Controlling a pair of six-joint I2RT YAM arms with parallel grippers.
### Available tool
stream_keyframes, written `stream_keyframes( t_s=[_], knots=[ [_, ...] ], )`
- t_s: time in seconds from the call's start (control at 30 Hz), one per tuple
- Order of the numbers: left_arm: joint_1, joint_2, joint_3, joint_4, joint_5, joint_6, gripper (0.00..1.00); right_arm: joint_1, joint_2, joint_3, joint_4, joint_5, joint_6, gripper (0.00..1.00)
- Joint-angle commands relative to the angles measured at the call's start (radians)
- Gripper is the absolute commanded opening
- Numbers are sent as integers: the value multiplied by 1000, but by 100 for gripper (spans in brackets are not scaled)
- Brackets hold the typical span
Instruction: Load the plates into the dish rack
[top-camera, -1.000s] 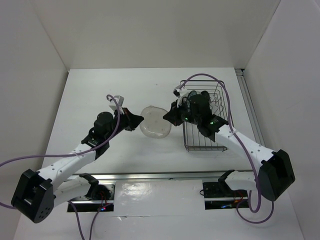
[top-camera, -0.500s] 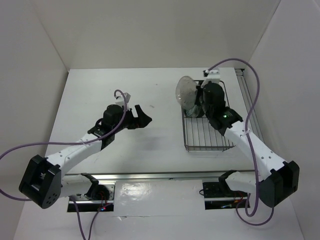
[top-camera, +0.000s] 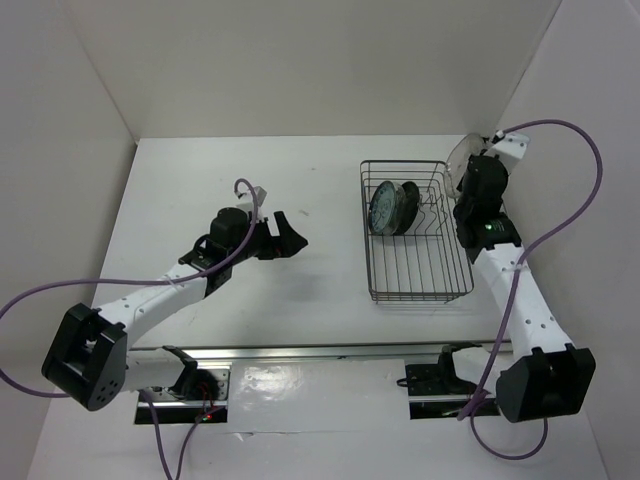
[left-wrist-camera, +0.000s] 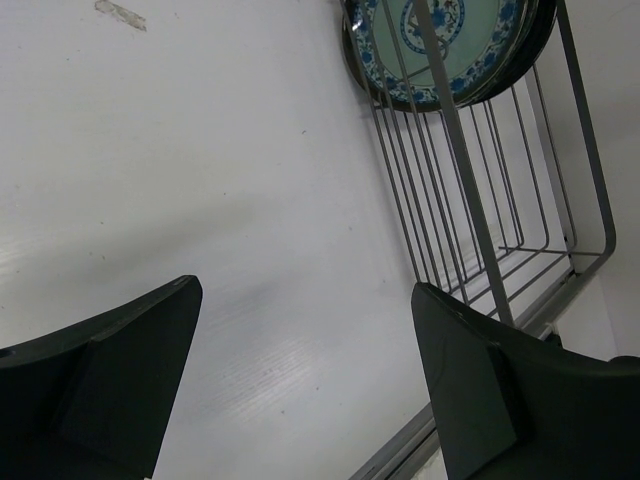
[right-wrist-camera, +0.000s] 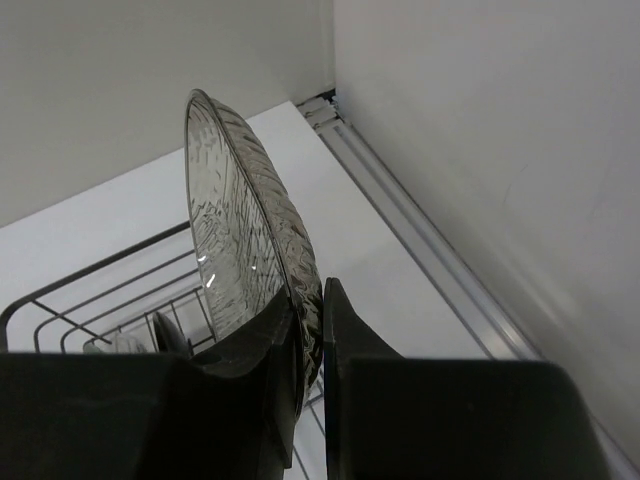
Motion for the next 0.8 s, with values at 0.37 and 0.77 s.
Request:
stream_keyframes(
  t_s=[0.37,0.77],
  knots=[
    [-2,-17,13,94,98,22,100,-14,107,-117,210,-57,-42,0],
    [-2,-17,4,114,118,22,100,-14,168,-136,233,-86,-44,0]
  ],
)
